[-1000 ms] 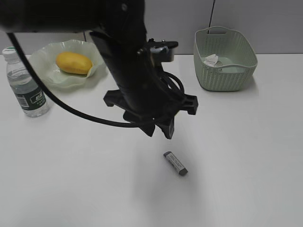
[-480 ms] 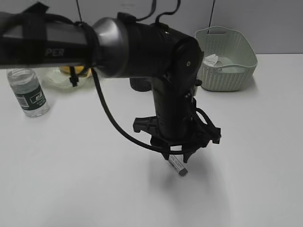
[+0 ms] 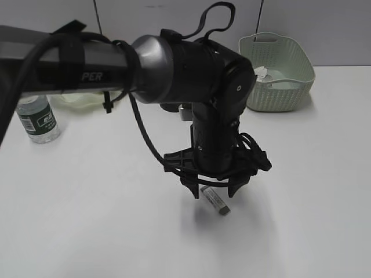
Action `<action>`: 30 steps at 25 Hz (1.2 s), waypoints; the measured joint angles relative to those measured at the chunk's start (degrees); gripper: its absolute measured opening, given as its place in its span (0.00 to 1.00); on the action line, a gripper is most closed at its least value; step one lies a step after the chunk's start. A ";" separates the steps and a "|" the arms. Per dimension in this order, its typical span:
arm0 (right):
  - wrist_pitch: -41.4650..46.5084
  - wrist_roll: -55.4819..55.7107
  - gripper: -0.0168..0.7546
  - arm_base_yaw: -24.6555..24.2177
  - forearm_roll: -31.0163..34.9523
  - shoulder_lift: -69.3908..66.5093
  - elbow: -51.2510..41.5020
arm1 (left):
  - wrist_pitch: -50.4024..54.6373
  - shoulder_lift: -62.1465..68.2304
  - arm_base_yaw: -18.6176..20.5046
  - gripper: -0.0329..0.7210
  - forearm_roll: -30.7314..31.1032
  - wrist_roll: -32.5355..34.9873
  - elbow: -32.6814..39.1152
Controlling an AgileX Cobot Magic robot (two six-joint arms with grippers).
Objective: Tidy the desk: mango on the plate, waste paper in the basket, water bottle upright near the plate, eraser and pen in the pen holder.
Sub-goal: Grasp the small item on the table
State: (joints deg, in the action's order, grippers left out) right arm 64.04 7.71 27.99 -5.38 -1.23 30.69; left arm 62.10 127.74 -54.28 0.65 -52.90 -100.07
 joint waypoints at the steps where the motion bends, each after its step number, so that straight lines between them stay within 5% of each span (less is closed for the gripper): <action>1: 0.00 0.00 0.59 0.00 0.00 0.00 0.00 | 0.00 0.05 0.22 0.66 0.06 -1.36 0.00; 20: 0.00 0.00 0.56 0.00 0.00 0.00 0.00 | -5.35 4.74 0.81 0.66 0.08 -6.18 -0.06; 30: 0.00 0.00 0.56 0.00 0.00 0.00 0.00 | -2.64 5.16 1.06 0.32 0.79 -6.18 -0.45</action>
State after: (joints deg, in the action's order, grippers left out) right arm 64.04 7.71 27.99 -5.38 -1.23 30.69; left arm 59.46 132.90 -53.22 1.44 -59.08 -100.52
